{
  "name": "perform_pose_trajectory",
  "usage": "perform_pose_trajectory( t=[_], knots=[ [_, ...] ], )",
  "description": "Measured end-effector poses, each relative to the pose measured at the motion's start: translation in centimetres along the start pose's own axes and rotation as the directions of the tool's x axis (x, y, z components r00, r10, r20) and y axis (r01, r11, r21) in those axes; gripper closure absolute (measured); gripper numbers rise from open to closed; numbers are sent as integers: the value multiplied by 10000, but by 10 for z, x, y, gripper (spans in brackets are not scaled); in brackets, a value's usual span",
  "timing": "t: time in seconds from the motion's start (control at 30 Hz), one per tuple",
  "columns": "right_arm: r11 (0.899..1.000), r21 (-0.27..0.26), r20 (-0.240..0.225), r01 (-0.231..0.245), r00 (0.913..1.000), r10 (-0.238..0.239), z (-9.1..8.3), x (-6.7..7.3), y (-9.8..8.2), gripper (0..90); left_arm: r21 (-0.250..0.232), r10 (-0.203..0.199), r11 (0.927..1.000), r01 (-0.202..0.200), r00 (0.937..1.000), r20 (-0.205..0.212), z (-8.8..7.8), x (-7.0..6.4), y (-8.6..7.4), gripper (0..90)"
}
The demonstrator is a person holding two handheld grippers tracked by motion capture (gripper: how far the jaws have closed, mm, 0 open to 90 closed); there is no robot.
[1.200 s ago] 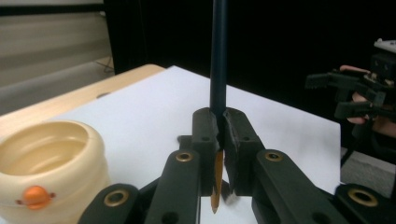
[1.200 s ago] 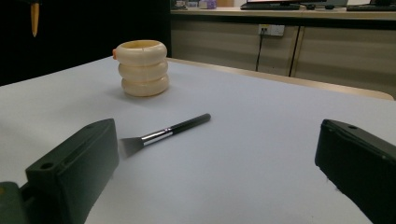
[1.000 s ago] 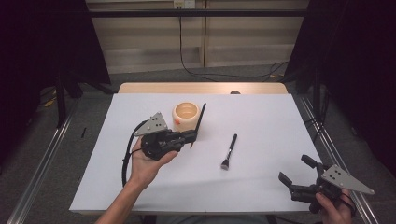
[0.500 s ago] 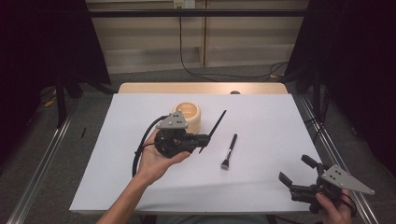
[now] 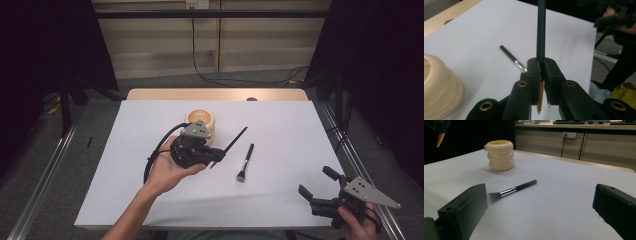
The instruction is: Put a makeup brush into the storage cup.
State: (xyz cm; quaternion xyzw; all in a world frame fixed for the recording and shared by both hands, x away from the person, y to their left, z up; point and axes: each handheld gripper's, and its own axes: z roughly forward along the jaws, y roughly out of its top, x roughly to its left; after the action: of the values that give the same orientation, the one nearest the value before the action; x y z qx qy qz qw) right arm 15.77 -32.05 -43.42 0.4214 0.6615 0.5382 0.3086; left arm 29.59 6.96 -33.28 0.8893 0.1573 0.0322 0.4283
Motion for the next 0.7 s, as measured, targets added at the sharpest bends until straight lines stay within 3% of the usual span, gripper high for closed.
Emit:
perform_pose_trajectory(
  t=[0.13, 0.23, 0.43, 0.57, 0.7],
  knots=[
    [10000, -34, -111, 53, 9999, -53, -1, 0, 0, 0, 772, 154, 9969, -140, 9997, -172, 4, 1, -2, 838],
    [10000, -22, -75, 32, 10000, -32, -1, 0, 0, 0, 1436, 191, 9894, -194, 9998, 36, 8, 1, -3, 838],
    [10000, 13, -18, 54, 10000, -54, -1, 1, 0, 0, 1892, 183, 9818, -185, 9998, 25, 14, -1, -5, 839],
    [10000, 57, 15, 66, 10000, -67, -1, 1, 0, 0, 2531, 105, 9673, -146, 9998, 175, 20, -2, -8, 839],
    [10000, 36, -24, -15, 10000, 15, -2, 1, 0, 0, 3190, 68, 9476, -187, 9992, 382, 25, -1, -10, 839]
  ],
)
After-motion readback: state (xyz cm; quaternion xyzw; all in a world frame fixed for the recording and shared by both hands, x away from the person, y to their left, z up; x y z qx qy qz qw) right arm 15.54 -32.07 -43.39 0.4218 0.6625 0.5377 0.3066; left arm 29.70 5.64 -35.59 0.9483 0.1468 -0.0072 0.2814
